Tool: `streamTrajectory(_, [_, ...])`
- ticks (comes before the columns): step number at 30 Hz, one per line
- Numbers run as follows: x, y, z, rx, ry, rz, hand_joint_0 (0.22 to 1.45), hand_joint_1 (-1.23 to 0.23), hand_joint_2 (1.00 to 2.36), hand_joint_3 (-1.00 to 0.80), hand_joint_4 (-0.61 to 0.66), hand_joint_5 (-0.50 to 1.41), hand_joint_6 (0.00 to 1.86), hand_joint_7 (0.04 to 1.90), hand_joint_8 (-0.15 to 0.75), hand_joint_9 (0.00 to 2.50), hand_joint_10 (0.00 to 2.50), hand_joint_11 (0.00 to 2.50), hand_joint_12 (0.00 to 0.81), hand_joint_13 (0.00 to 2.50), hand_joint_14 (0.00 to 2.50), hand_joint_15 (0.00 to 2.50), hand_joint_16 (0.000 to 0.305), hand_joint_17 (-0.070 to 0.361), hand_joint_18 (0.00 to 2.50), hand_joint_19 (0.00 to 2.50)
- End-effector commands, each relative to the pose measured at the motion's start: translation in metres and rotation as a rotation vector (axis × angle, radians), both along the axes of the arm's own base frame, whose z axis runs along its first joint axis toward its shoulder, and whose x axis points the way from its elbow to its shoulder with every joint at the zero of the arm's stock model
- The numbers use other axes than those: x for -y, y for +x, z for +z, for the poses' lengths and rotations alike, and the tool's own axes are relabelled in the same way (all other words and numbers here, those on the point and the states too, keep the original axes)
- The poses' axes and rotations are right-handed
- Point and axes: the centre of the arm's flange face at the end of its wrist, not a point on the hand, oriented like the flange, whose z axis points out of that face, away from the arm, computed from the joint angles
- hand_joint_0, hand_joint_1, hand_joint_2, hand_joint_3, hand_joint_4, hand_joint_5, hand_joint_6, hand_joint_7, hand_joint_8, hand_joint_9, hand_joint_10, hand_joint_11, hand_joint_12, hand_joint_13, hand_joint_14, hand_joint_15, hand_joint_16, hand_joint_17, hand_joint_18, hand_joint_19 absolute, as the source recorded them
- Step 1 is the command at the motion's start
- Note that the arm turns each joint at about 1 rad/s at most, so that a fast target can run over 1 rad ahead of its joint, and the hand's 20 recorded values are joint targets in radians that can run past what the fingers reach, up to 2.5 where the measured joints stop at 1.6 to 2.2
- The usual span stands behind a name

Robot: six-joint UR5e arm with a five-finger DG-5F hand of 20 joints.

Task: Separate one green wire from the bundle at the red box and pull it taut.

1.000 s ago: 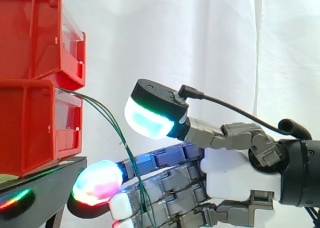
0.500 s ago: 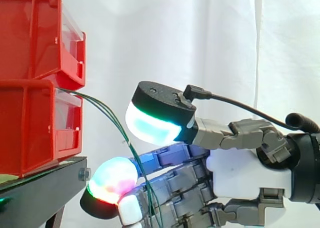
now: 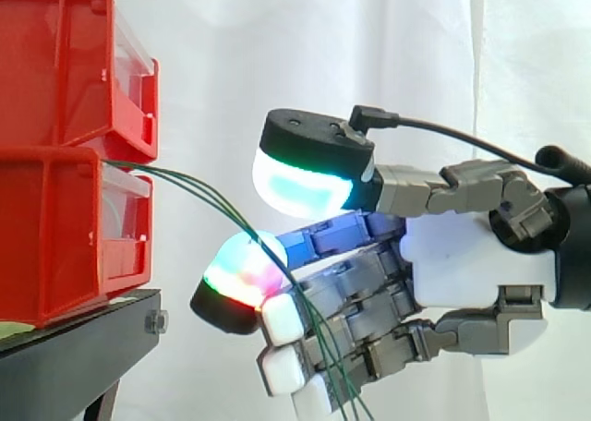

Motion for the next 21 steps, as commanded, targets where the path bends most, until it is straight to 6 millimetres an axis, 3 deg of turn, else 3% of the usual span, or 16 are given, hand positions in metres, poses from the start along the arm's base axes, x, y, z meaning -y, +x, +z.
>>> streamTrajectory(1, [-0.001,-0.003,0.012,0.003,0.000,0.000,0.60,-0.68,1.02,-0.29,0.18,-0.15,0.71,1.23,0.340,0.94,0.01,0.58,0.377,0.96,0.02,0.51,0.057,0.128,0.80,0.42])
streamTrajectory(7, [-0.003,-0.006,0.009,-0.025,-0.009,-0.017,0.57,-0.71,1.01,-0.38,0.21,-0.16,0.74,1.16,0.339,0.93,0.01,0.58,0.376,0.95,0.02,0.51,0.058,0.130,0.81,0.43])
streamTrajectory(12, [-0.003,-0.008,0.006,-0.030,-0.021,-0.035,0.54,-0.68,1.00,-0.47,0.22,-0.14,0.63,1.26,0.340,0.95,0.02,0.61,0.377,1.02,0.02,0.58,0.059,0.133,0.82,0.43])
streamTrajectory(15, [-0.004,-0.012,-0.013,-0.047,-0.032,-0.032,0.54,-0.68,1.00,-0.48,0.21,-0.14,0.61,1.29,0.346,0.98,0.02,0.66,0.380,1.06,0.02,0.62,0.059,0.134,0.83,0.43])
streamTrajectory(18, [-0.005,-0.003,-0.033,0.008,-0.010,-0.031,0.54,-0.68,1.00,-0.47,0.21,-0.14,0.61,1.29,0.346,1.03,0.02,0.79,0.387,1.14,0.02,0.72,0.060,0.134,0.85,0.44])
streamTrajectory(21, [-0.007,0.003,-0.037,0.051,0.004,-0.022,0.55,-0.67,1.00,-0.47,0.21,-0.14,0.60,1.29,0.349,1.11,0.02,0.98,0.393,1.23,0.02,0.87,0.059,0.134,0.87,0.45])
